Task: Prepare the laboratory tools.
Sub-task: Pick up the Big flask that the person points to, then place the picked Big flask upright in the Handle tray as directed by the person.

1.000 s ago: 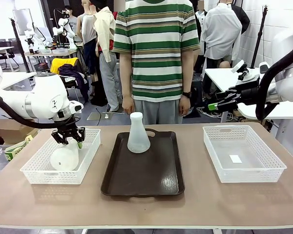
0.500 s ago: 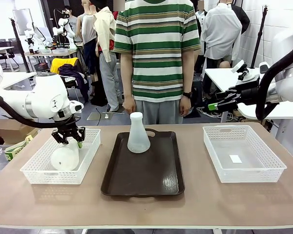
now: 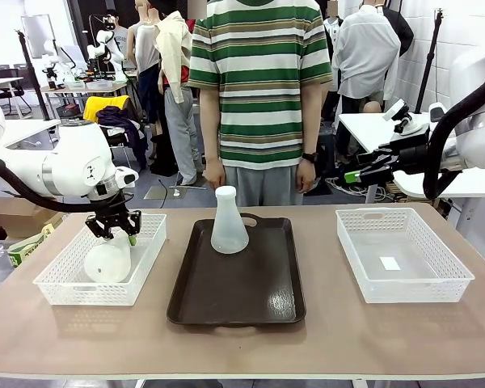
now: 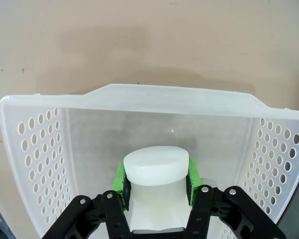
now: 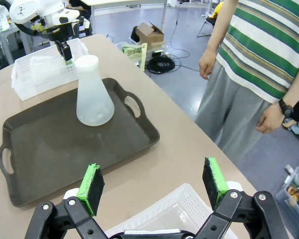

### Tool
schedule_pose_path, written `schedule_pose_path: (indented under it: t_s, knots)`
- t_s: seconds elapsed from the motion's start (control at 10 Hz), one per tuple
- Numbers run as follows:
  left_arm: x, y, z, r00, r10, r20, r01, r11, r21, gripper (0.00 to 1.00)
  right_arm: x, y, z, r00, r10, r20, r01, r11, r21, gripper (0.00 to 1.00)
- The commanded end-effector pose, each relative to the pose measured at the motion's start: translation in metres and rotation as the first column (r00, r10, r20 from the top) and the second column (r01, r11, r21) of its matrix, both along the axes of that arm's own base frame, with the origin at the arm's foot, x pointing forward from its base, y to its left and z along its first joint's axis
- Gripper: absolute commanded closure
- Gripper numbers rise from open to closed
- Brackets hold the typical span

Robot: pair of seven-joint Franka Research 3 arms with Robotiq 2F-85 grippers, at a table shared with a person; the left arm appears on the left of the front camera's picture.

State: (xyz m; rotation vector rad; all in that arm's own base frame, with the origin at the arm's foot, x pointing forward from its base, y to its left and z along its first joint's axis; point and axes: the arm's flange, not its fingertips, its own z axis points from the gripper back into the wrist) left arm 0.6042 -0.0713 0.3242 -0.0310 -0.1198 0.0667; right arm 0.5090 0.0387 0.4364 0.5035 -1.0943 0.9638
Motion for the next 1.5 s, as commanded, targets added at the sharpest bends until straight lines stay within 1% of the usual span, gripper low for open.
schedule_pose_path:
  t_s: [0.0,1.4]
  knots:
    - [0.0001,0.0001,-0.0004,1.0,0.0,0.001,0.0,1.0,0.0,1.0,-0.0008,0.0002,0.0014,1.0,-0.002,-0.015,0.002,1.0,-0.005,0.0]
    - [0.0001,0.0001,-0.0004,1.0,0.0,0.001,0.0,1.0,0.0,1.0,-0.0008,0.0002,0.0014,1.0,-0.002,-0.015,0.002,1.0,-0.005,0.0]
